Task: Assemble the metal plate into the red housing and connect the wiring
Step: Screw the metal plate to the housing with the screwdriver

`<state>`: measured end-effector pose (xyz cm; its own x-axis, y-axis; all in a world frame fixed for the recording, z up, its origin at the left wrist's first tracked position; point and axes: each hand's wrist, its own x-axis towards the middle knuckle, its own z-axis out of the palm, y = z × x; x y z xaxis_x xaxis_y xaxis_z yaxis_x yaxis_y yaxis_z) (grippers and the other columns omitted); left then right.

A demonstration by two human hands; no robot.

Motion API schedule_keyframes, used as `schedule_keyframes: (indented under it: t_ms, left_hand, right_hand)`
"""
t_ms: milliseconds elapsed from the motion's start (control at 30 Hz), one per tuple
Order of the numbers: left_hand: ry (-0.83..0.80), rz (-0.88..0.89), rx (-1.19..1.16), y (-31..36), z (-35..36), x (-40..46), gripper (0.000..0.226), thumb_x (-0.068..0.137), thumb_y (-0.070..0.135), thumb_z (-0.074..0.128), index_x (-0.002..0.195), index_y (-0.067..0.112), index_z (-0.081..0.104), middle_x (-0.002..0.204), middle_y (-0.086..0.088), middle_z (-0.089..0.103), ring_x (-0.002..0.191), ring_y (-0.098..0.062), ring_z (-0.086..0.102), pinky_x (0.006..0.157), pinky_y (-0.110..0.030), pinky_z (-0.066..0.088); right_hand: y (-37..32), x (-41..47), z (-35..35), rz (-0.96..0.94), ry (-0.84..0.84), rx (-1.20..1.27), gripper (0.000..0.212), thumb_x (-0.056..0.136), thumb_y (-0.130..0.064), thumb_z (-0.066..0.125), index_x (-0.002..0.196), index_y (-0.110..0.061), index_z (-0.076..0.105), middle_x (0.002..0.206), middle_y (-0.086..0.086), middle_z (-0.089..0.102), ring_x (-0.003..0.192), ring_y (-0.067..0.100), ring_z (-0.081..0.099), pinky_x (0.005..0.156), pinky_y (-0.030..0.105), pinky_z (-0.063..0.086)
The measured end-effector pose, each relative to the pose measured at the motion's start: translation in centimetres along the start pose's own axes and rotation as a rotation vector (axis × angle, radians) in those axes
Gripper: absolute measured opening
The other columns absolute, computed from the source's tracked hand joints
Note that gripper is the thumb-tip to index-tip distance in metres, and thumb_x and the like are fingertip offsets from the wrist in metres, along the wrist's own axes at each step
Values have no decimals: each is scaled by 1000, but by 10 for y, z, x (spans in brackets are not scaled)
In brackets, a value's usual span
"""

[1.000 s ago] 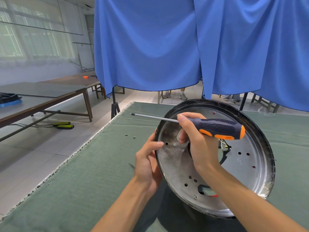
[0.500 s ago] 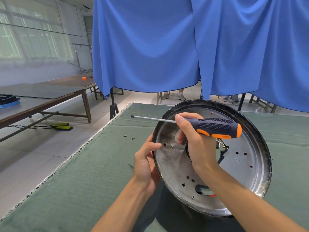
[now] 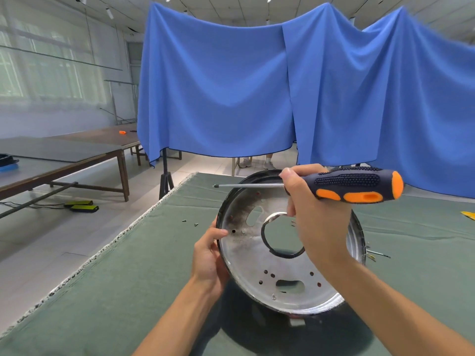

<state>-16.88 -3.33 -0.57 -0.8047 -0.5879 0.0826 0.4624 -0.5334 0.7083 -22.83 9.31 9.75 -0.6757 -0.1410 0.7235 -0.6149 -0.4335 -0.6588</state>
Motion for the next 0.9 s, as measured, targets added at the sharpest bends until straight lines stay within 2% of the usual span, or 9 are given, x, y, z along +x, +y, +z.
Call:
schedule_keyframes:
  t_ms: [100, 333, 400, 533, 900]
  left_hand:
    - [13, 21, -14, 1, -3, 1, 15, 60, 14, 60, 66, 16, 72, 75, -9, 72, 66, -25, 70, 58, -32, 57]
    - [32, 44, 6, 3, -3, 0, 19, 65, 12, 54, 61, 17, 72, 69, -8, 71, 60, -23, 69, 53, -30, 55]
    - [22, 47, 2, 3, -4, 0, 19, 65, 12, 54, 63, 16, 72, 69, -8, 71, 60, -23, 68, 53, -29, 55]
    - [-4, 54, -8, 1, -7, 4, 27, 63, 13, 55, 81, 14, 75, 84, -11, 73, 74, -26, 70, 63, -34, 57]
    - [9, 56, -1, 0, -8, 5, 23, 63, 13, 55, 76, 17, 75, 79, -9, 72, 70, -24, 69, 62, -33, 57]
  right_hand:
    - [-12, 2, -2, -34, -31, 3, 13, 78, -10, 63, 66, -7, 58, 45, -14, 50, 41, 3, 46, 46, 12, 39]
    - [-16, 3, -3, -50, -50, -44, 15, 74, -4, 60, 61, -9, 55, 46, -17, 49, 43, 0, 47, 47, 8, 38]
    - [-13, 2, -3, -47, -63, -61, 18, 73, -5, 60, 60, -15, 54, 45, -18, 48, 43, -1, 46, 47, 7, 38]
    - [-7, 1, -1, -36, -59, -83, 17, 73, -6, 61, 60, -17, 56, 45, -17, 50, 44, 0, 47, 47, 8, 38]
    - [-4, 2, 0, -35, -66, -96, 9, 71, -9, 61, 63, -10, 57, 45, -16, 50, 44, 1, 47, 47, 8, 38]
